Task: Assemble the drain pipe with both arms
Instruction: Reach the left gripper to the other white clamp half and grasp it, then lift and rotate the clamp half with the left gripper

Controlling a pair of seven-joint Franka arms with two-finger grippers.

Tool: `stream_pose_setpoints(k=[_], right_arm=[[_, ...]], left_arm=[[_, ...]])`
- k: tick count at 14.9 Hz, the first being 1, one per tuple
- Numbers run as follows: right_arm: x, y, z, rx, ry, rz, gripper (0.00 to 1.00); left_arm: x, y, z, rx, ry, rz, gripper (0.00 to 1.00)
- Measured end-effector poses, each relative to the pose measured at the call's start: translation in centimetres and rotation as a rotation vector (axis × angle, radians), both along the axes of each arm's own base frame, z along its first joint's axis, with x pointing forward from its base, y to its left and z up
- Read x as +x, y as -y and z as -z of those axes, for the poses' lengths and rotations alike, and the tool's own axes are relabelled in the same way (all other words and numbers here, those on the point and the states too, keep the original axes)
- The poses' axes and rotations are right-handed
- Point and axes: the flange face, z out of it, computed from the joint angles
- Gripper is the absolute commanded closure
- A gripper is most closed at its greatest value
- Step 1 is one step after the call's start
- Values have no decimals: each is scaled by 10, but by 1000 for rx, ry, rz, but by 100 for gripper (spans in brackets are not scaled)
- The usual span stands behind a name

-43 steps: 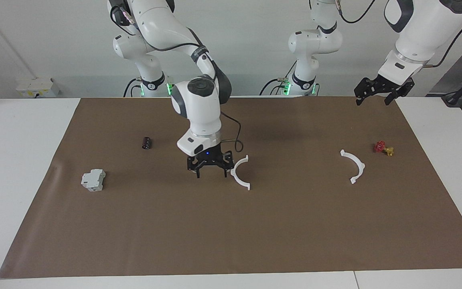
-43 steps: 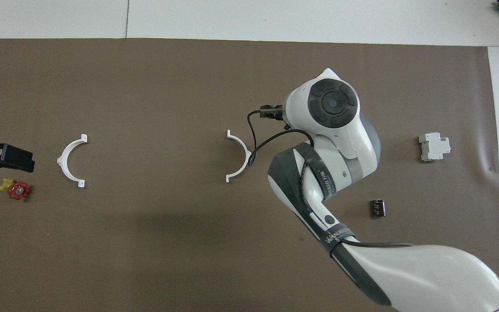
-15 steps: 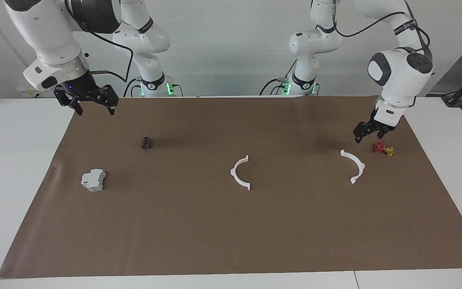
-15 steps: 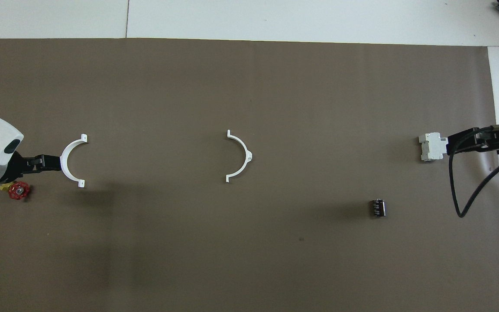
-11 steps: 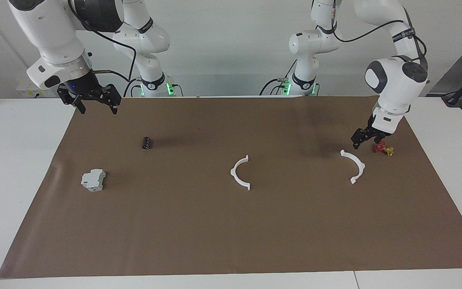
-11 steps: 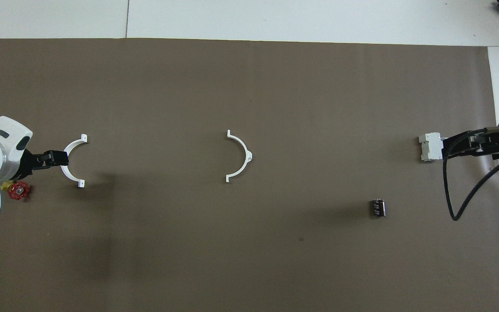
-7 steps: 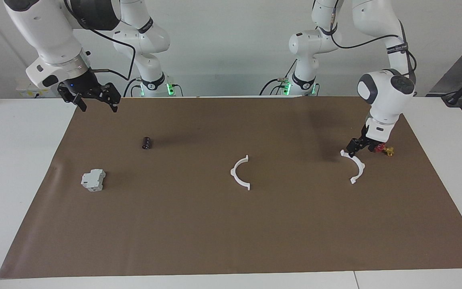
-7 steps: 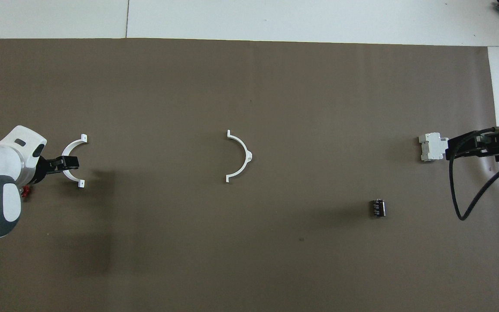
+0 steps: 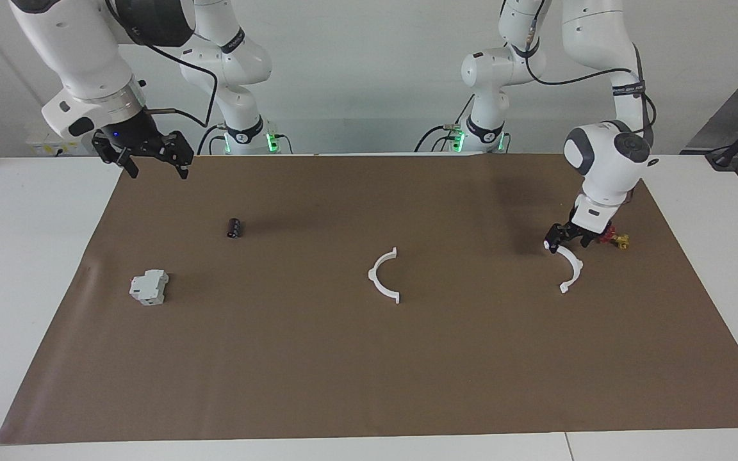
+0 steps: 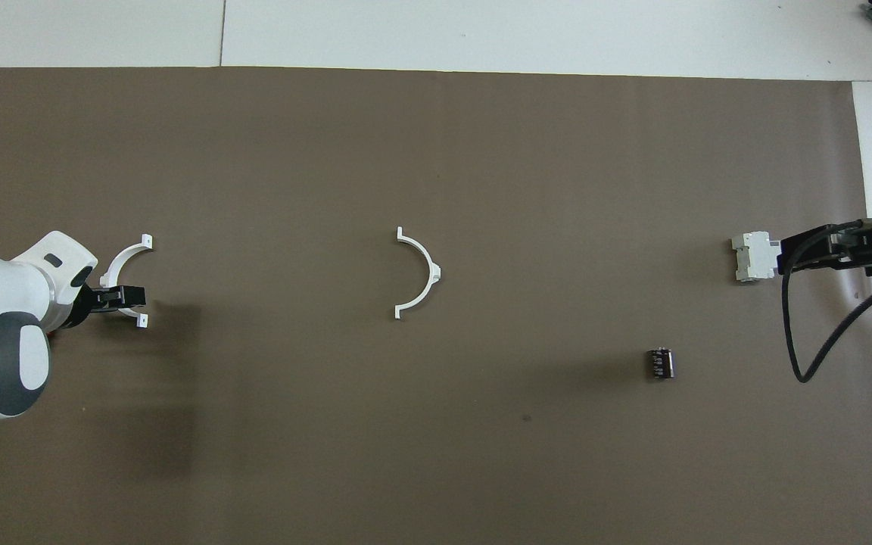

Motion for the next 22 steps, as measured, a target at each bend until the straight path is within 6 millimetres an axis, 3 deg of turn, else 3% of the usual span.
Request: stream_pose_setpoints(k=[2, 14, 19, 22], right_arm=[[2, 1, -1, -1, 17, 1, 0], [2, 4, -2, 0, 21, 6, 0], [2, 4, -2, 0, 21, 6, 0], [2, 4, -2, 0, 21, 6, 0]], left_arm=[[0, 0, 0, 0, 0, 4, 38], [-5, -14, 9, -7, -8, -109, 39], [-3, -10, 9, -14, 4, -192, 100], [-2, -9, 8, -14, 11, -197, 100]])
